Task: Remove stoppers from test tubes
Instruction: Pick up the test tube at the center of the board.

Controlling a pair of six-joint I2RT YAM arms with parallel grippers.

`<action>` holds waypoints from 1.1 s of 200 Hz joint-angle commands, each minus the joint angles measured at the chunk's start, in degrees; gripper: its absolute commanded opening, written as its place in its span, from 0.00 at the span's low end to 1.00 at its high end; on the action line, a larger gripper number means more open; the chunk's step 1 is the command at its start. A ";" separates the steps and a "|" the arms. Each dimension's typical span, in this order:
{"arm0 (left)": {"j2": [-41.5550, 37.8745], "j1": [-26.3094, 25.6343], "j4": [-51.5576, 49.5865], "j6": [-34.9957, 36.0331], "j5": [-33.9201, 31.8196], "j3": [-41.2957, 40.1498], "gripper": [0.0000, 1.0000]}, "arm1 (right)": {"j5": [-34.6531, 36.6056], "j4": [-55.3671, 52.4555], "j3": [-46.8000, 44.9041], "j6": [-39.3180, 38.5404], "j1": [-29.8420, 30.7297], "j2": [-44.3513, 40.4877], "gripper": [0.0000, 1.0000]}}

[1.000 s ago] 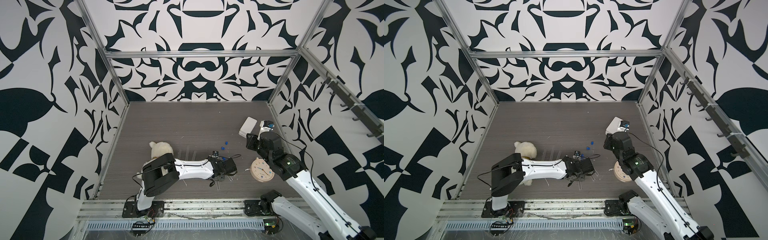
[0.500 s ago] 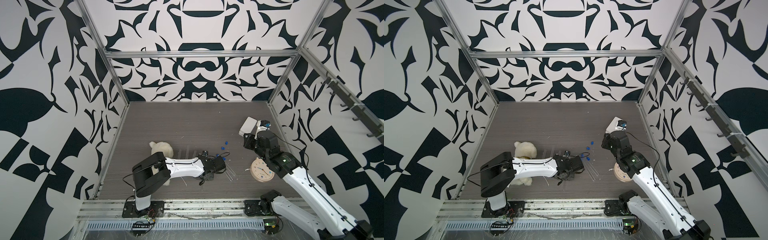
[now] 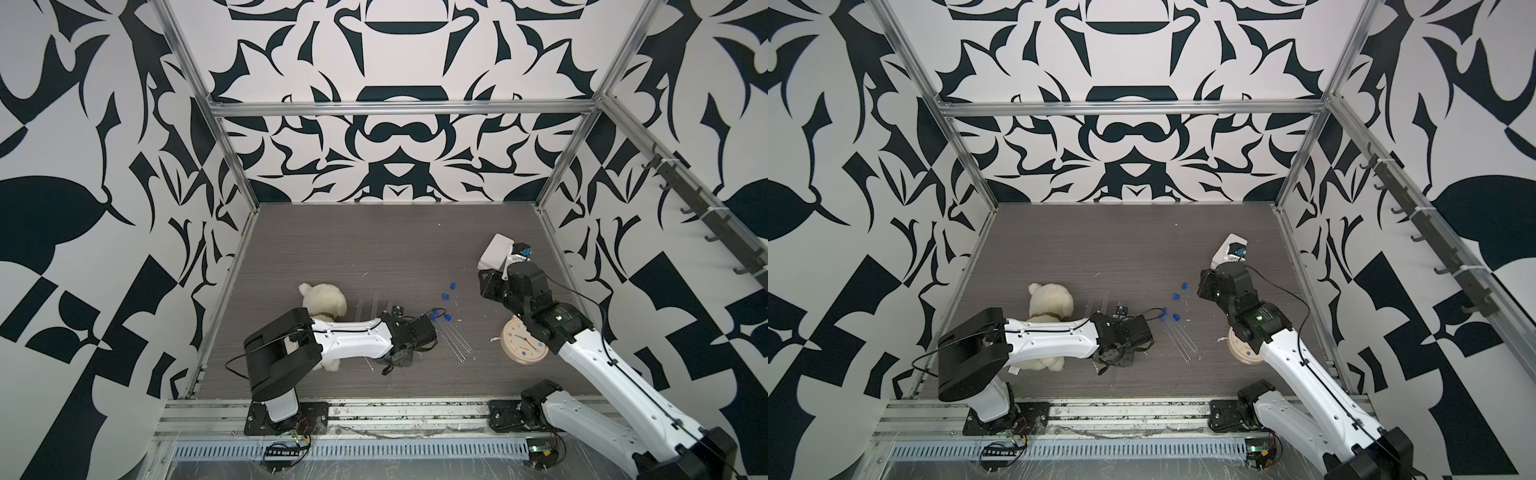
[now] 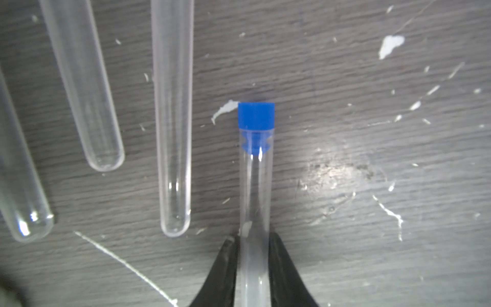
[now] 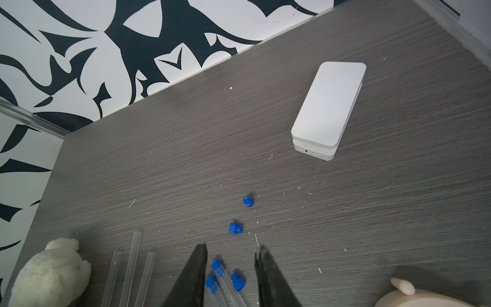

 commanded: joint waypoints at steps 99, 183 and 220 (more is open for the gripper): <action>3.15 0.61 -1.74 1.01 7.80 -2.18 0.18 | -1.34 2.98 -0.24 1.28 -0.19 -0.60 0.33; 3.19 1.14 -1.24 1.92 8.66 -2.10 0.14 | -1.17 2.67 -0.19 1.22 -0.17 -1.12 0.33; 1.88 1.22 -2.83 2.82 6.10 -0.71 0.13 | -1.91 2.81 0.04 1.63 -0.19 -1.04 0.33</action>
